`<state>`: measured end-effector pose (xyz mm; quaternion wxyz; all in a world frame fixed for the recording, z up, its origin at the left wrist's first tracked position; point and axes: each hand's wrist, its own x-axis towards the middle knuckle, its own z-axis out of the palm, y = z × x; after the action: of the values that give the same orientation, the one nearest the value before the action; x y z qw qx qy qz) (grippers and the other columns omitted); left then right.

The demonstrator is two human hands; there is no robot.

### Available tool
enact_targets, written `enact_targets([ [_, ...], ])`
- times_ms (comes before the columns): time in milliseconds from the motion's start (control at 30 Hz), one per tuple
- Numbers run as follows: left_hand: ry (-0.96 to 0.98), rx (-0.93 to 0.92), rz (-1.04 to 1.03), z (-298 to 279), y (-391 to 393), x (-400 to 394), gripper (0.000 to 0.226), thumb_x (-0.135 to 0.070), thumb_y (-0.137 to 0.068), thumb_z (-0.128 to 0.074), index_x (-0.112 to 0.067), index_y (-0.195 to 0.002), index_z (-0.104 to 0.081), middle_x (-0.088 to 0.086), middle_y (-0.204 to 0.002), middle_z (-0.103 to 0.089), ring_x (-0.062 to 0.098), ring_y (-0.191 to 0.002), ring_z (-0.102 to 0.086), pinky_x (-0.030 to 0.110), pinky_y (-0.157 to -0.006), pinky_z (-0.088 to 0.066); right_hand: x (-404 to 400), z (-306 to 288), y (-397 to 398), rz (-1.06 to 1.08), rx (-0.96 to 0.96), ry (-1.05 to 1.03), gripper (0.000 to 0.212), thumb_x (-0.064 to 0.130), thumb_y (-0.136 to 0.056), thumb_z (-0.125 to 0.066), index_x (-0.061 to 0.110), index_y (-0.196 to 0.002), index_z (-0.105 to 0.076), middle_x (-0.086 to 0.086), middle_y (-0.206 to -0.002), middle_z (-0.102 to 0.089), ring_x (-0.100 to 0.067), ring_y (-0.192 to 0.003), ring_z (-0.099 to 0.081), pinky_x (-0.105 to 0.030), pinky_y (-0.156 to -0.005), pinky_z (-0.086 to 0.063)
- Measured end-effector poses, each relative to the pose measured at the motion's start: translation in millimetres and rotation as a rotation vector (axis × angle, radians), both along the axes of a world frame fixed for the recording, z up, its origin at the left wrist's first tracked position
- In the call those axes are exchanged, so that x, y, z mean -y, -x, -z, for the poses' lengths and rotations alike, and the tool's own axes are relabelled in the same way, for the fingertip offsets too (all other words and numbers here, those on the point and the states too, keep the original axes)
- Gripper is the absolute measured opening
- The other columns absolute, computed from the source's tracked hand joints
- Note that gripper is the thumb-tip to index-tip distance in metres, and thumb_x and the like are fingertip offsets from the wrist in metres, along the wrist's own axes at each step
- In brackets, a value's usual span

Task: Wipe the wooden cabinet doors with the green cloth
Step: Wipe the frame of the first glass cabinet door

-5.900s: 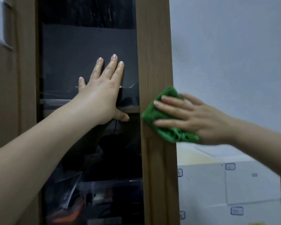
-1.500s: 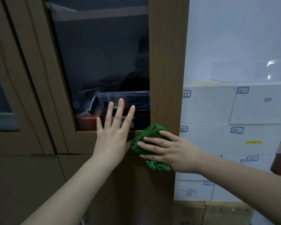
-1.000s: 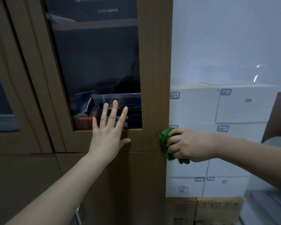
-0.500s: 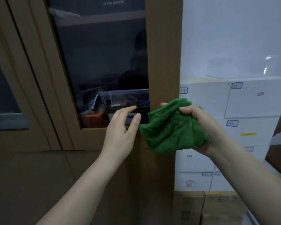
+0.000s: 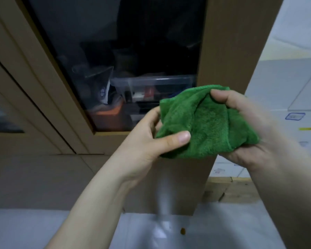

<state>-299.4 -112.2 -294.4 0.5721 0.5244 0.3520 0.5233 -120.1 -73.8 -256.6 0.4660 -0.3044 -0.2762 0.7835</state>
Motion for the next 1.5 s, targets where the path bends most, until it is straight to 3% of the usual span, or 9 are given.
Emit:
enact_targets([
  [200, 0.188, 0.148, -0.332, -85.9, 0.0, 6.8, 0.029, -0.018, -0.099, -0.048, -0.004, -0.114, -0.069, 0.017, -0.112, -0.073, 0.030, -0.107, -0.068, 0.036, -0.086, -0.056, 11.6, -80.0, 3.2, 0.015, 0.105, 0.180, 0.031, 0.031, -0.095, -0.057, 0.005, -0.108, -0.069, -0.016, -0.097, -0.077, -0.030, -0.081, -0.077, -0.045, -0.054, -0.060],
  [300, 0.293, 0.207, -0.339, -142.1, 2.9, 23.3, 0.045, -0.043, -0.100, -0.046, -0.013, -0.096, -0.079, 0.014, -0.103, -0.076, 0.028, -0.101, -0.071, 0.035, -0.078, -0.058, 25.0, -129.2, 5.9, 0.014, 0.109, 0.203, 0.031, 0.031, -0.097, -0.054, 0.005, -0.105, -0.069, -0.015, -0.094, -0.078, -0.028, -0.078, -0.077, -0.039, -0.053, -0.059],
  [433, 0.343, 0.181, -0.170, -202.9, 3.3, 45.3, 0.079, -0.081, -0.066, -0.062, -0.014, -0.105, -0.077, 0.014, -0.113, -0.073, 0.029, -0.108, -0.069, 0.038, -0.084, -0.056, 43.5, -185.4, 3.0, 0.014, 0.102, 0.226, 0.033, 0.031, -0.094, -0.055, 0.003, -0.101, -0.071, -0.016, -0.095, -0.077, -0.028, -0.079, -0.077, -0.038, -0.054, -0.060],
  [733, 0.182, -0.048, -0.392, -339.2, -19.1, 83.3, 0.024, -0.031, -0.088, -0.072, -0.016, -0.107, -0.070, 0.004, -0.103, -0.076, 0.022, -0.093, -0.074, 0.027, -0.067, -0.057, 83.8, -328.0, -17.2, -0.028, 0.106, 0.230, 0.039, 0.030, -0.089, -0.057, 0.002, -0.109, -0.074, -0.018, -0.103, -0.076, -0.032, -0.085, -0.076, -0.042, -0.058, -0.061],
  [933, 0.168, 0.035, -0.447, -382.4, -31.9, 98.5, 0.028, -0.034, -0.094, -0.064, -0.014, -0.112, -0.070, 0.007, -0.105, -0.076, 0.025, -0.094, -0.074, 0.032, -0.066, -0.058, 99.9, -365.8, -37.2, -0.042, 0.047, 0.090, 0.027, 0.023, -0.083, -0.062, 0.003, -0.093, -0.080, -0.017, -0.101, -0.077, -0.031, -0.087, -0.076, -0.045, -0.058, -0.061],
  [1133, 0.409, 0.159, -0.495, -400.9, -47.8, 119.3, 0.042, -0.056, -0.093, -0.056, -0.022, -0.086, -0.080, 0.007, -0.092, -0.078, 0.027, -0.081, -0.076, 0.038, -0.055, -0.059, 113.2, -363.6, -46.3, -0.108, 0.063, 0.063, 0.021, 0.020, -0.074, -0.068, 0.007, -0.082, -0.082, -0.017, -0.098, -0.077, -0.030, -0.086, -0.076, -0.043, -0.059, -0.061],
  [1267, 0.416, 0.135, -0.449, -422.9, -60.1, 124.8, 0.045, -0.054, -0.093, -0.057, -0.013, -0.103, -0.073, 0.012, -0.093, -0.078, 0.031, -0.083, -0.075, 0.047, -0.060, -0.060, 115.8, -360.0, -49.9, 0.005, 0.218, 0.004, 0.034, 0.014, -0.078, -0.073, 0.001, -0.110, -0.073, -0.020, -0.104, -0.075, -0.031, -0.089, -0.076, -0.040, -0.063, -0.061],
  [1367, 0.339, 0.109, -0.422, -440.0, -69.7, 124.8, 0.043, -0.046, -0.097, -0.054, -0.006, -0.106, -0.069, 0.015, -0.093, -0.077, 0.032, -0.085, -0.075, 0.044, -0.066, -0.062, 119.0, -364.7, -47.7, 0.158, 0.539, -0.164, 0.035, 0.010, -0.088, -0.071, 0.011, -0.122, -0.066, -0.008, -0.105, -0.073, -0.008, -0.080, -0.074, -0.021, -0.061, -0.055],
  [1500, 0.243, -0.064, -0.424, -450.7, -77.4, 123.0, 0.038, -0.047, -0.096, -0.056, -0.011, -0.104, -0.067, 0.002, -0.080, -0.074, 0.024, -0.078, -0.074, 0.038, -0.063, -0.060, 126.4, -371.5, -45.1, 0.304, 0.910, -0.430, 0.040, 0.031, -0.092, -0.068, 0.023, -0.130, -0.057, 0.009, -0.108, -0.061, -0.007, -0.099, -0.060, -0.024, -0.082, -0.044],
])
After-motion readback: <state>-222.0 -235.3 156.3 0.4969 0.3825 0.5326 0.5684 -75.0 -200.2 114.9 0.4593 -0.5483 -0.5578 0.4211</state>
